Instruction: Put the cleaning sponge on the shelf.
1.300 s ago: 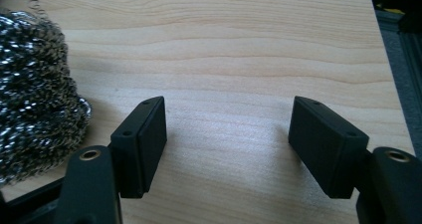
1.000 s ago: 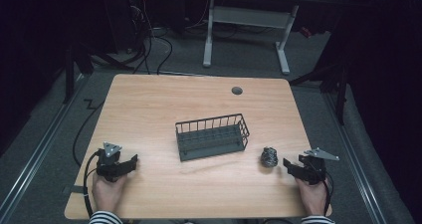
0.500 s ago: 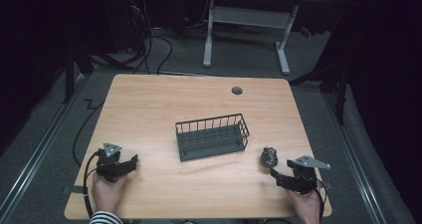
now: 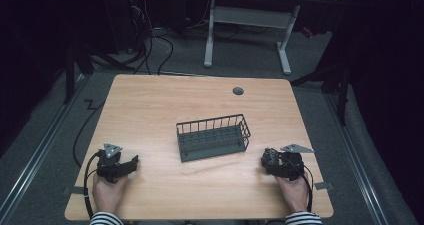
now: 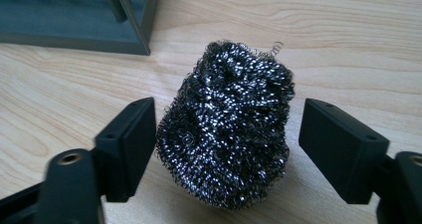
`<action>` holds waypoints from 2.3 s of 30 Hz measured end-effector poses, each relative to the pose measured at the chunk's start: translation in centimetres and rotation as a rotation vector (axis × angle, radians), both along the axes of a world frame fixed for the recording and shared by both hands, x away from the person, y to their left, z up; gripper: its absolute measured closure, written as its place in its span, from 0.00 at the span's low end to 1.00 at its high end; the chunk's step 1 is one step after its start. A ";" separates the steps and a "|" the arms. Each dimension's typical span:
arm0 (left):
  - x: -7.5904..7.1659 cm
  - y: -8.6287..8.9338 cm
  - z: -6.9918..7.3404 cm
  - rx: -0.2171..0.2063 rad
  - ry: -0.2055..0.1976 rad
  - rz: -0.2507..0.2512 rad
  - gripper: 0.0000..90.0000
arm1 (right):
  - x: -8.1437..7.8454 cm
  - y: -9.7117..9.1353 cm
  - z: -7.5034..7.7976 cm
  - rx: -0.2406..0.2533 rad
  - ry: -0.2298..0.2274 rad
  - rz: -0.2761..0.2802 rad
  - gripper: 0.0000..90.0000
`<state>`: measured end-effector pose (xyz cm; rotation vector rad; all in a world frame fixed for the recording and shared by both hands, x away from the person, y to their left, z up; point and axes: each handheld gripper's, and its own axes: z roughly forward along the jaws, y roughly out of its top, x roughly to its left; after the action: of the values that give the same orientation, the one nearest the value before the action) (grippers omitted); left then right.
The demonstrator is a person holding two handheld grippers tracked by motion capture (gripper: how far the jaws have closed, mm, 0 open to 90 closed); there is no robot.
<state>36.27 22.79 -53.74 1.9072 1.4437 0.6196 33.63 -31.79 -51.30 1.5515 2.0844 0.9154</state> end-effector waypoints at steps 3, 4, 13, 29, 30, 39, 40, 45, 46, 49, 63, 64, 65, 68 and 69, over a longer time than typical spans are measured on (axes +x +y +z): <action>0.0 0.0 0.0 -0.002 0.001 -0.001 0.29 | 0.0 0.2 0.0 -0.001 -0.012 0.005 0.35; 0.0 0.0 0.0 -0.003 0.002 -0.002 0.29 | -0.1 0.2 0.0 -0.005 -0.019 0.005 0.38; 0.0 0.2 0.0 -0.012 0.003 -0.002 0.29 | -0.4 0.6 0.3 -0.033 -0.039 0.009 0.43; 0.0 0.2 0.0 -0.013 0.003 -0.002 0.29 | -1.0 0.5 2.3 0.052 -0.076 0.077 0.44; 0.0 0.2 0.0 -0.013 0.003 -0.002 0.29 | -1.0 0.6 2.6 0.063 -0.073 0.088 0.44; 0.0 0.1 0.0 -0.009 0.004 -0.003 0.29 | -0.7 1.3 3.6 0.067 -0.085 0.125 0.44; 0.0 0.1 0.0 -0.008 0.002 -0.002 0.29 | -0.6 1.5 3.9 0.057 -0.091 0.138 0.44; 0.0 0.1 0.0 -0.009 0.001 -0.001 0.29 | -0.6 1.8 4.6 0.066 -0.109 0.146 0.44; 0.0 0.1 0.0 -0.006 0.001 -0.001 0.29 | -0.6 1.9 4.7 0.069 -0.108 0.150 0.44; 0.0 0.0 0.0 -0.003 0.001 0.000 0.29 | -0.5 2.0 4.9 0.066 -0.107 0.154 0.44; 0.0 0.0 0.0 0.000 0.000 0.002 0.29 | -0.2 2.5 6.2 0.095 -0.126 0.190 0.44; 0.0 0.0 0.0 0.000 0.000 0.002 0.29 | -0.2 2.6 6.6 0.100 -0.137 0.199 0.44; 0.0 0.0 0.0 0.000 0.000 0.002 0.29 | -0.2 2.7 6.7 0.109 -0.138 0.200 0.44; 0.0 0.0 0.0 0.000 0.000 0.002 0.29 | -0.1 2.9 7.1 0.102 -0.141 0.210 0.44; 0.0 0.0 0.0 -0.001 0.000 0.002 0.29 | -0.1 2.9 7.1 0.102 -0.141 0.210 0.44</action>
<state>36.28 22.79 -53.75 1.9051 1.4460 0.6204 33.55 -28.94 -44.15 1.2904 2.1572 1.1861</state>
